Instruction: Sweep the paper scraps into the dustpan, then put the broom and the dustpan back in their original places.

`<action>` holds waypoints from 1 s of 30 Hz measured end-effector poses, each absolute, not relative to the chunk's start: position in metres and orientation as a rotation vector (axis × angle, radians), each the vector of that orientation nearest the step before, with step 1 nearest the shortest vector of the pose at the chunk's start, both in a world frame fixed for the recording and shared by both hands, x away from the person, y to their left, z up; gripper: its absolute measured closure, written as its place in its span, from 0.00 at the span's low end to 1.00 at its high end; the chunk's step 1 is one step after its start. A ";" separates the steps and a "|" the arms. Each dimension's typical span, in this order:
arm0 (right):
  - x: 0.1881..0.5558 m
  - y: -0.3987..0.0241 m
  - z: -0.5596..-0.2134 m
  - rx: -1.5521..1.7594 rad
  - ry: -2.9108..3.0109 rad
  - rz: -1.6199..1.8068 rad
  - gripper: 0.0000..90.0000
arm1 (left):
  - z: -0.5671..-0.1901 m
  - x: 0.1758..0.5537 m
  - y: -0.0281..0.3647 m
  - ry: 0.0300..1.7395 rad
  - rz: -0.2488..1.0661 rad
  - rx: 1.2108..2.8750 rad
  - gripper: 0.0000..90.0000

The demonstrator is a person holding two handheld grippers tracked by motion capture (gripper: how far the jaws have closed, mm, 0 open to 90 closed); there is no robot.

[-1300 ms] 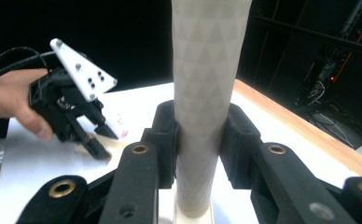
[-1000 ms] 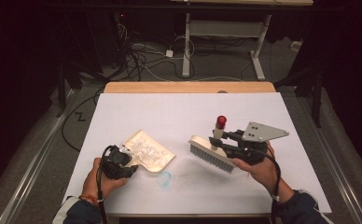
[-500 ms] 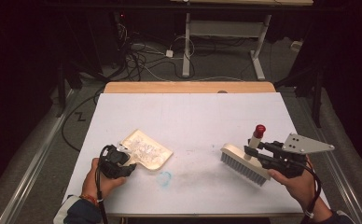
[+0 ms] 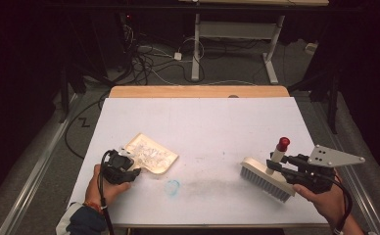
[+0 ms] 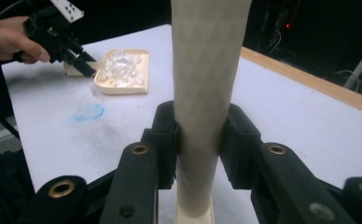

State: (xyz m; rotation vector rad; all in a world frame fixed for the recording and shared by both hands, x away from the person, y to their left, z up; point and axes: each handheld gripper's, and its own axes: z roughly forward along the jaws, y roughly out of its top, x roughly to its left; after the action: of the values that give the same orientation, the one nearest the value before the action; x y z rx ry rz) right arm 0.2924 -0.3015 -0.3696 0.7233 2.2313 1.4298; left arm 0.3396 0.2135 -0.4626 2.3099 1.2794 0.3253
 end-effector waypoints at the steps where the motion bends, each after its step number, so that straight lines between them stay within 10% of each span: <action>1: 0.292 -0.301 -0.370 0.717 2.234 1.432 0.78 | -0.463 0.340 0.214 1.284 0.328 2.305 0.70; 12: 0.301 -0.298 -0.376 0.736 2.309 1.421 0.78 | -0.464 0.337 0.212 1.346 0.308 2.254 0.70; 14: 0.304 -0.297 -0.376 0.739 2.311 1.438 0.78 | -0.464 0.336 0.212 1.288 0.271 2.258 0.55; 30: 0.336 -0.301 -0.373 0.819 2.302 1.397 0.76 | -0.463 0.316 0.188 1.222 0.188 2.213 0.36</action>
State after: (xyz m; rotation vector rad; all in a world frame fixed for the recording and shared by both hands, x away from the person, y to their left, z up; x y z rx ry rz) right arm 0.3362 -0.3008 -0.3730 0.8189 2.3022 1.3973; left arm 0.3159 0.1876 -0.4633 2.2125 1.2222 0.1879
